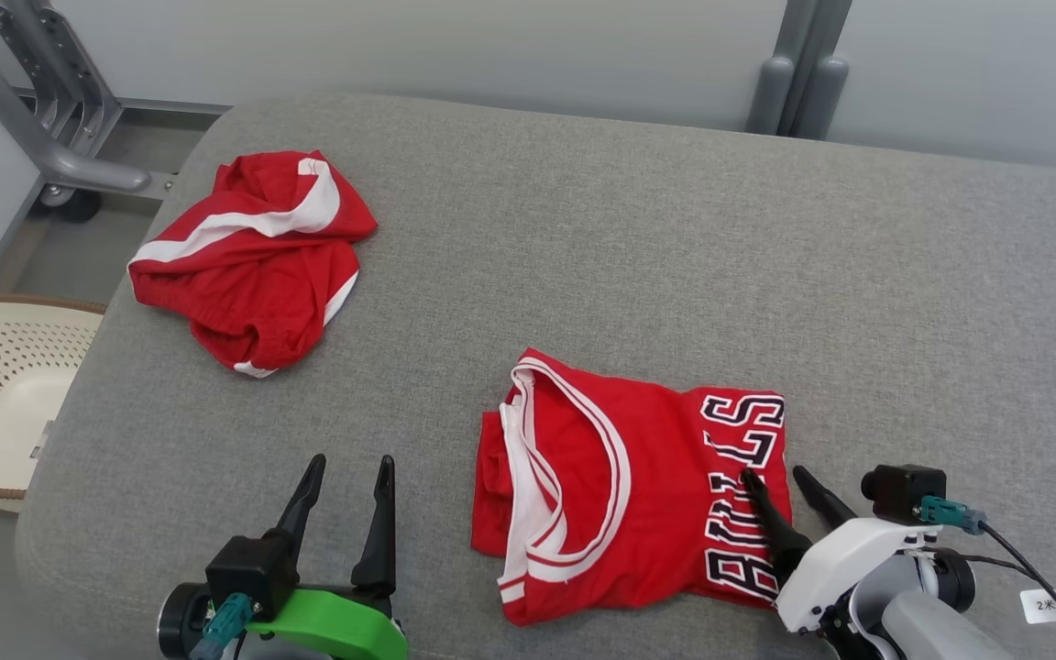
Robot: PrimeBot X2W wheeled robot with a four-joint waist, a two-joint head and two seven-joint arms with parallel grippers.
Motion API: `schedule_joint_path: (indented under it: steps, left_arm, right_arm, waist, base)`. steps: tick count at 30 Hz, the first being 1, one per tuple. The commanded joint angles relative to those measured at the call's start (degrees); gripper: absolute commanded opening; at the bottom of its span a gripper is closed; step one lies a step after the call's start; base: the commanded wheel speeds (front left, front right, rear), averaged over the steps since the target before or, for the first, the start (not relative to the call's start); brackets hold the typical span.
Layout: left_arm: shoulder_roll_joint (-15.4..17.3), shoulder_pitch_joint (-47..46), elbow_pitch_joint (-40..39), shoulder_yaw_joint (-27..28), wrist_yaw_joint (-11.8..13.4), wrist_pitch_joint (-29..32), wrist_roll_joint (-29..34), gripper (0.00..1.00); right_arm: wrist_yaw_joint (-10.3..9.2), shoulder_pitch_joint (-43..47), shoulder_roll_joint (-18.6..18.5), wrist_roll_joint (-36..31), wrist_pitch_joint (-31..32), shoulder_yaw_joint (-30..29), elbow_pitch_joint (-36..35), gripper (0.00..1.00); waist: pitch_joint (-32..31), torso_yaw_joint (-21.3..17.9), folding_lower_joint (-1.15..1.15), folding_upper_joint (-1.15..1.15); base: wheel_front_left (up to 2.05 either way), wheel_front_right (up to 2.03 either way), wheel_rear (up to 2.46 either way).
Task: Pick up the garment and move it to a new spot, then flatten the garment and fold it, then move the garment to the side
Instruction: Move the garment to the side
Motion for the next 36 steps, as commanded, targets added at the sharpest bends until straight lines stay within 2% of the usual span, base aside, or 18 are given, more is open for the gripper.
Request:
schedule_joint_path:
  steps: [1,7,8,9,10,11,17,23,28,36]
  left_arm:
    - [0.1,-0.1,-0.2,0.1,0.0,0.0,0.4,1.0]
    - [0.1,-0.3,-0.3,-0.2,0.3,0.0,0.3,1.0]
    - [0.1,-0.5,-0.3,-0.3,0.2,0.0,0.3,1.0]
    - [0.1,-0.7,-0.3,-0.4,0.2,0.0,0.2,1.0]
    - [0.1,-0.9,-0.4,-0.5,0.2,0.0,0.1,1.0]
    - [0.1,-1.1,-0.5,-0.6,0.3,0.0,0.1,1.0]
    - [0.1,-1.1,-1.0,-0.7,0.4,0.0,0.5,1.0]
    - [0.1,-0.1,-1.3,-1.1,-0.4,0.0,2.3,1.0]
    - [0.1,0.4,-2.1,-0.9,-0.4,0.0,3.1,1.0]
    - [0.1,-0.9,-2.8,-1.1,-0.6,0.0,3.2,1.0]
  right_arm:
    - [0.01,-0.2,0.2,0.7,0.7,0.4,0.7,1.0]
    - [0.02,-0.6,1.8,2.1,2.3,3.9,3.0,1.0]
    - [0.02,-0.7,2.0,2.3,2.6,4.6,3.2,0.83]
    - [0.02,-0.8,1.9,2.5,2.7,5.2,3.3,0.4]
    - [0.02,-1.0,1.9,2.9,2.6,5.8,3.4,0.03]
    - [0.02,-1.3,1.8,3.4,2.5,6.2,3.4,0.0]
    - [-0.07,-3.8,-1.2,2.9,-0.2,5.1,3.9,0.0]
    - [-0.05,-4.7,-2.6,0.1,-1.0,2.4,5.4,0.0]
    - [-0.04,-4.2,-2.7,-2.9,-0.9,-2.0,4.6,0.0]
    - [-0.04,-3.3,-1.4,-6.7,-0.9,-6.1,3.3,0.0]
  waist:
    - [0.2,0.2,0.0,0.0]
    - [0.5,0.3,0.0,0.0]
    - [0.5,0.2,0.0,0.0]
    - [0.5,0.2,0.0,0.0]
    - [0.5,0.1,0.0,0.0]
    - [0.5,0.1,0.0,0.0]
    - [-0.2,-1.1,0.0,0.0]
    - [-2.2,-4.6,0.0,0.0]
    - [-3.2,-9.7,0.0,0.0]
    - [-2.8,-20.2,0.0,0.0]
  base:
    - [0.0,0.0,0.0]
    - [0.0,0.0,0.0]
    - [0.0,0.0,0.0]
    - [0.0,0.0,0.0]
    - [0.0,0.0,0.0]
    - [0.0,0.0,0.0]
    - [0.0,0.0,0.0]
    - [0.0,0.0,0.0]
    - [0.0,0.0,0.0]
    - [0.0,0.0,0.0]
